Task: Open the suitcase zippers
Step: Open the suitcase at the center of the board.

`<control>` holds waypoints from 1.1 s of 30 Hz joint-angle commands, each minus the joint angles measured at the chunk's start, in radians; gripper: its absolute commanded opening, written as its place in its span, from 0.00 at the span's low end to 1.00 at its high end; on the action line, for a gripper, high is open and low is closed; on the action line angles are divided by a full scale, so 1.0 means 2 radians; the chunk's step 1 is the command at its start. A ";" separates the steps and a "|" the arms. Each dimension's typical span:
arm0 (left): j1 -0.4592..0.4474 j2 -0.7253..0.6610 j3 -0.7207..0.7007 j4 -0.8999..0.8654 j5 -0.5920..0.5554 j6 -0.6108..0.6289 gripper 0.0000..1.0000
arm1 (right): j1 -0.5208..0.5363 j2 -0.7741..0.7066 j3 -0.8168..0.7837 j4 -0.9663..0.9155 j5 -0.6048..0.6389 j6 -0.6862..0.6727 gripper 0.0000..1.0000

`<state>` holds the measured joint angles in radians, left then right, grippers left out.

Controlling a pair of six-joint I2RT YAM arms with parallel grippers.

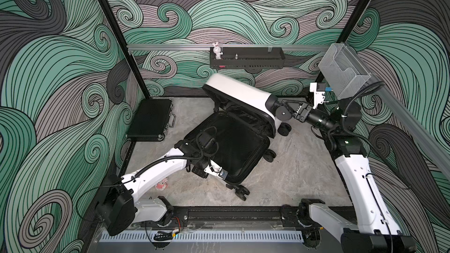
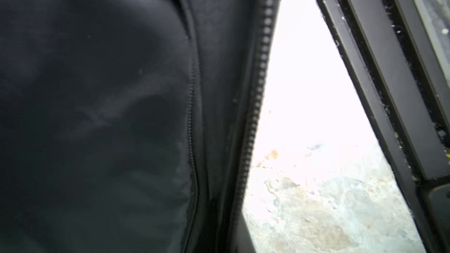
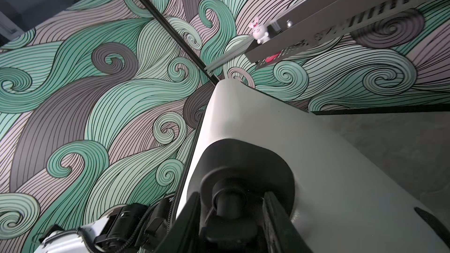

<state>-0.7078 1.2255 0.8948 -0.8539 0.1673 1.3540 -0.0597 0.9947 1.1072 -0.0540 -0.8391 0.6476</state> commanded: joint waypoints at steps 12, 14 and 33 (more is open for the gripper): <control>0.003 -0.051 -0.045 0.015 -0.065 -0.040 0.00 | -0.115 -0.126 -0.156 0.055 0.108 0.119 0.00; 0.003 -0.055 -0.051 0.022 -0.071 -0.040 0.00 | -0.120 -0.146 -0.172 0.036 0.133 0.122 0.00; 0.003 -0.031 -0.036 0.040 -0.089 -0.056 0.00 | -0.143 -0.127 -0.258 0.002 0.294 0.136 0.00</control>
<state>-0.7105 1.1423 0.7685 -0.9051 0.0059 1.4254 -0.3626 0.7010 0.6174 0.0624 -0.2447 0.9573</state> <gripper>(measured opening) 0.070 0.393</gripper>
